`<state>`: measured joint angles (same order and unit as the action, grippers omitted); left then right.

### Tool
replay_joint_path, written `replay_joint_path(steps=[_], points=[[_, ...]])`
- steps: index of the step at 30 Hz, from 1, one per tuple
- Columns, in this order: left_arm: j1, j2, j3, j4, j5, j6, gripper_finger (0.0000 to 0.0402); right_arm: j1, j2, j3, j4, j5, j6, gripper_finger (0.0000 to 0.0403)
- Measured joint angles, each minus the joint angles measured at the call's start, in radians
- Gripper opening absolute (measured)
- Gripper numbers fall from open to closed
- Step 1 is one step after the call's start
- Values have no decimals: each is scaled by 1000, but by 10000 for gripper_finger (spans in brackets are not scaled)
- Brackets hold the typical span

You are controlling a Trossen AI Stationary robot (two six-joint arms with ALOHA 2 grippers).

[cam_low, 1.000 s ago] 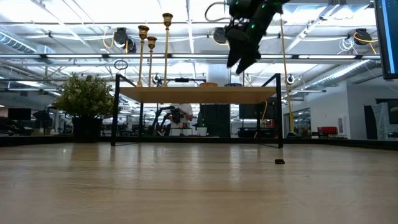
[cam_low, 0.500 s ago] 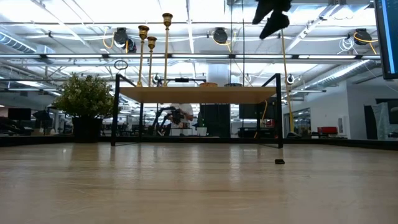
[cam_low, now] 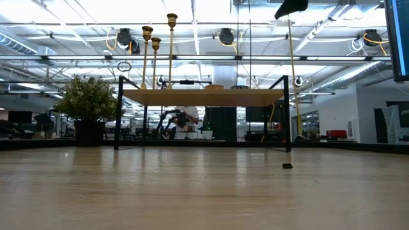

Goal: Pick & Place candle stick holders
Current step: Put the blue scented candle on the shelf

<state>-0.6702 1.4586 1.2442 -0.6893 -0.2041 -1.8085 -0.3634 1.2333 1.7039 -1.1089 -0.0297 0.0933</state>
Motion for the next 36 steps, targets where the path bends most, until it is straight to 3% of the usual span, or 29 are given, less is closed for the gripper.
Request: replay_joint_path(steps=[5,12,17,25,36], points=[[-56,41,0,-124,178,-257,326,0,-1,0,0,1,0,380],[-158,75,0,-248,253,-532,326,0,-1,0,-1,2,-3,380],[-207,104,0,-251,267,-633,326,3,-24,-33,42,1,-39,380],[-230,138,0,-250,267,-683,326,25,-239,-377,388,-1,-33,380],[-230,138,0,-259,266,-681,326,25,-619,-815,642,1,53,380]])
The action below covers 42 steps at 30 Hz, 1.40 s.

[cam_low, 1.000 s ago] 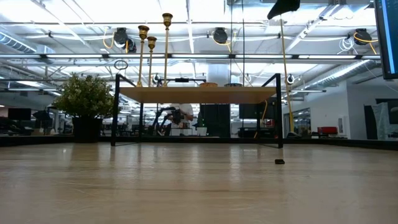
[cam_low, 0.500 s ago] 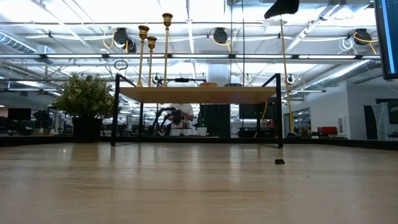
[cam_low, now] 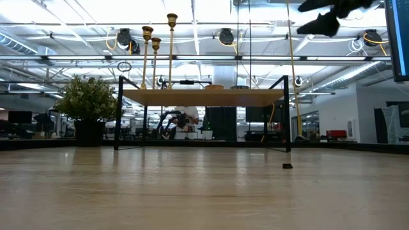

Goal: Pick & Place candle stick holders
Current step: Put the blue scented candle on the shelf

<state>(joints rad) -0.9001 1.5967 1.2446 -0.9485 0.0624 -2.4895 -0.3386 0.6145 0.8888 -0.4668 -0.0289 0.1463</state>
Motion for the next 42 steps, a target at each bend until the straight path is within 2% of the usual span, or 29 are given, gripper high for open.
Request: replay_joint_path(steps=[8,13,16,22,36,42], points=[[0,0,0,0,0,2,326,0,-231,-173,50,2,74,380],[0,0,0,-13,1,19,326,0,-326,-227,52,2,114,380],[0,0,0,-26,40,9,326,0,-360,-244,51,2,131,380],[-8,5,0,-59,67,-7,326,0,-376,-247,52,2,134,380],[2,134,0,-42,147,-1,326,0,-376,-247,57,36,130,380],[2,133,0,-70,117,3,326,0,-376,-247,84,36,130,380]])
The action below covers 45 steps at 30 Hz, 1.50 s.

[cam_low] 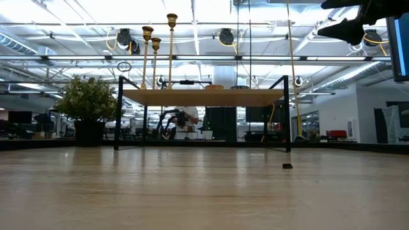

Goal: Pick & Place candle stick holders
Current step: Put the blue scented candle on the shelf

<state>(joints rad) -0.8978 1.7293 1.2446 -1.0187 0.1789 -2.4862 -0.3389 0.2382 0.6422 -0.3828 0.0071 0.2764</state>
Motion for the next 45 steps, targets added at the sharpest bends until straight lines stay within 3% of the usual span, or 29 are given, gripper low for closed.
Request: replay_joint_path(steps=[19,45], points=[[2,74,0,-22,2,22,326,0,0,0,14,0,0,380],[7,205,2,96,24,50,326,0,0,0,16,-4,11,380]])
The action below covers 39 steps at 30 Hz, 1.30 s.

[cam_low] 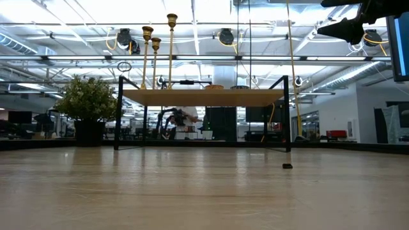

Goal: Pick & Place candle stick holders
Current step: Put the blue scented candle on the shelf

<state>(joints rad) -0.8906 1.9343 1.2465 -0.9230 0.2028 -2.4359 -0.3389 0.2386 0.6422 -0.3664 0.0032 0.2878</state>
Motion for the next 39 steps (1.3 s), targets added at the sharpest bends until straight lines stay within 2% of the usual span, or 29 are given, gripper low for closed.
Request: replay_joint_path(steps=[9,14,26,32,39], points=[[8,1,0,0,5,-8,324,0,0,0,0,0,0,380],[14,1,0,1,11,-3,289,0,0,0,0,0,0,380],[25,-1,-2,0,10,-19,294,0,0,0,0,0,0,380],[50,-6,-3,-2,4,34,290,0,0,0,0,0,0,380],[103,-50,-4,-7,-106,142,291,0,0,0,0,0,0,380]])
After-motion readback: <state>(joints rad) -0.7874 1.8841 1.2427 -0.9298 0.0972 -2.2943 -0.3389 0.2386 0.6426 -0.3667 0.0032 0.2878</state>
